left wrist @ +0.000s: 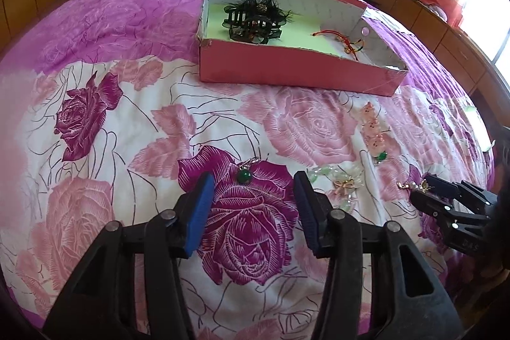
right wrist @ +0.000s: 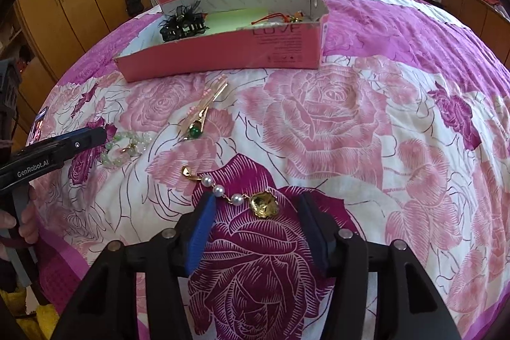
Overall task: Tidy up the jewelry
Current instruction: 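Move the right tool to the pearl-and-gold chain on the bedspread, then close the right tool on the pearl-and-gold chain while the left tool grasps the green bead earring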
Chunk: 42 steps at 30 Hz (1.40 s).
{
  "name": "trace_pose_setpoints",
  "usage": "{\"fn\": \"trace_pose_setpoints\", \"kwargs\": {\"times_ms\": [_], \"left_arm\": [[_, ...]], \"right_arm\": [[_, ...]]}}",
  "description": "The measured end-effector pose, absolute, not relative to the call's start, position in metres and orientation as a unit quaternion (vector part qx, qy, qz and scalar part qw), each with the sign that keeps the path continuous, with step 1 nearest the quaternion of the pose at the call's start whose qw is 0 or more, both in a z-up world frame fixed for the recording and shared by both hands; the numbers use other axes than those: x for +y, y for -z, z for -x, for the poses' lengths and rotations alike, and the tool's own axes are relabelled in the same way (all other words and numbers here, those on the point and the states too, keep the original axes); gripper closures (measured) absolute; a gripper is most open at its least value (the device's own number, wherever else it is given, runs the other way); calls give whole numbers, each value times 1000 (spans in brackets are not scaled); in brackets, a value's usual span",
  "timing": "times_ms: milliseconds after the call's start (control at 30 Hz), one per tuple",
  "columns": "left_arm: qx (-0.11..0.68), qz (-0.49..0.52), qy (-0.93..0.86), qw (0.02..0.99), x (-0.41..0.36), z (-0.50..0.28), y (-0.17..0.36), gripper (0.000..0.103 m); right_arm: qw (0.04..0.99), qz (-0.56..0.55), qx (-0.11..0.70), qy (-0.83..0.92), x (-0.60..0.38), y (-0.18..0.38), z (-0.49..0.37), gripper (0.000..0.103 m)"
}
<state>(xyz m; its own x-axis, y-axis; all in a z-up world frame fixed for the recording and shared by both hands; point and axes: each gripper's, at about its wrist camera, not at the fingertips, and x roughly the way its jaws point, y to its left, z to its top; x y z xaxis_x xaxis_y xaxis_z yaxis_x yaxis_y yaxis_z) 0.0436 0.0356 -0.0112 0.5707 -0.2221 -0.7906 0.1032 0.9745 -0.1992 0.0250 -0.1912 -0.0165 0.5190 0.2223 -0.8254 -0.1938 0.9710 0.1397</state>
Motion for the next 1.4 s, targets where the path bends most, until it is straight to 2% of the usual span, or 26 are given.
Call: {"fn": "trace_pose_setpoints", "kwargs": {"times_ms": [300,533,667,767,900,1400], "left_arm": [[444,44,83,891,33,-46,21,84],[442,53,84,891,36,-46,21,102],[439,53,89,892,35,-44,18,102],[437,54,93,893,35,-43,16,102],[434,57,99,893,35,-42,13,102],[394,73,119,909,34,-34,-20,102]], "right_arm": [[864,-69,479,-139,-203,29,-29,37],[872,-61,464,-144,-202,28,-24,38],[878,-44,456,-139,-199,26,-19,45],[882,-35,448,-138,-197,24,-15,55],[888,-30,437,-144,-196,20,-11,75],[911,-58,374,-161,-200,-14,-2,76]]}}
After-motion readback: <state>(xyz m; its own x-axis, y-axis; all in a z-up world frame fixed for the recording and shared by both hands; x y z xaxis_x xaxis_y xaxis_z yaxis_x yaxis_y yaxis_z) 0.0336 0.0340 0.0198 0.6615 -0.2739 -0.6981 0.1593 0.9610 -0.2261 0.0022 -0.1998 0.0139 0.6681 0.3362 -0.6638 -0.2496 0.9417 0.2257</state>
